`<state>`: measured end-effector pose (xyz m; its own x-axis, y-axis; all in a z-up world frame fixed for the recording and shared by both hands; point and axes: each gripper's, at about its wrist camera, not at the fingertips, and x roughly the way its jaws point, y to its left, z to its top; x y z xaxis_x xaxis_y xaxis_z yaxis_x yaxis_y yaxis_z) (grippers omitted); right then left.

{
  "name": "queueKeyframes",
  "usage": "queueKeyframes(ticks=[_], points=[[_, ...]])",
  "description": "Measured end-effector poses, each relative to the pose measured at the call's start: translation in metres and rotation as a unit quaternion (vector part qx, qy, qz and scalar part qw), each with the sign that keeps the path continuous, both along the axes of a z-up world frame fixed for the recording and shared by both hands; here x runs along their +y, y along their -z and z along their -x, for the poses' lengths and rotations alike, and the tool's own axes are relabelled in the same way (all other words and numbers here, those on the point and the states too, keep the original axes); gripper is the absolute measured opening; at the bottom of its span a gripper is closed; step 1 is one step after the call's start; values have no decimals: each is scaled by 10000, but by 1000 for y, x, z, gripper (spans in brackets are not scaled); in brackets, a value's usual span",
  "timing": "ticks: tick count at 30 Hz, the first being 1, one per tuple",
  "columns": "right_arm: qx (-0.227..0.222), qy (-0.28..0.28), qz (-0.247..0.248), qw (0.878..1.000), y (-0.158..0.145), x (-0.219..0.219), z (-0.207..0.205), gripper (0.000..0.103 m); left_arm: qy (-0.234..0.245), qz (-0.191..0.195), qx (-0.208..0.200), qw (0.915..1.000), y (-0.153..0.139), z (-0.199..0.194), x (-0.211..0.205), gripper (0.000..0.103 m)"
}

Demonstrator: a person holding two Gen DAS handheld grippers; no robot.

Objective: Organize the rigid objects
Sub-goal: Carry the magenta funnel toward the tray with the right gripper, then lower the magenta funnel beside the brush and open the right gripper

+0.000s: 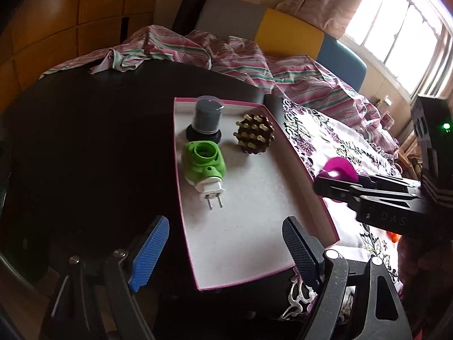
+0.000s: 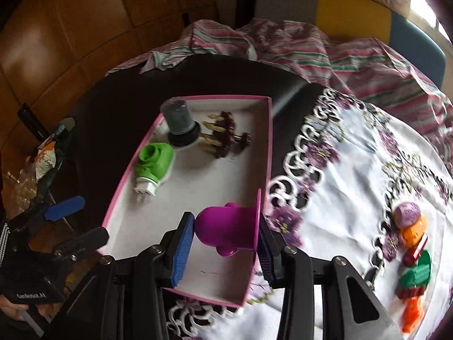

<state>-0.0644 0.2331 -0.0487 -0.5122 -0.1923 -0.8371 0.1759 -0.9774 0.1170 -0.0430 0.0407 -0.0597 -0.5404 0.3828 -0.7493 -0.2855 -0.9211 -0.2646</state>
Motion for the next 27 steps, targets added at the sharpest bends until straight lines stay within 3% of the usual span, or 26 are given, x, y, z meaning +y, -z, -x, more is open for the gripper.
queueKeyframes(ticks=[4, 12, 27], points=[[-34, -188, 0, 9998, 9, -14, 23, 42, -51, 3, -42, 10000, 3, 2, -5, 83], [-267, 19, -65, 9996, 43, -3, 71, 42, -77, 2, -108, 9999, 6, 3, -8, 83], [-152, 346, 277, 9989, 32, 16, 56, 49, -60, 116, -73, 9999, 7, 0, -4, 83]])
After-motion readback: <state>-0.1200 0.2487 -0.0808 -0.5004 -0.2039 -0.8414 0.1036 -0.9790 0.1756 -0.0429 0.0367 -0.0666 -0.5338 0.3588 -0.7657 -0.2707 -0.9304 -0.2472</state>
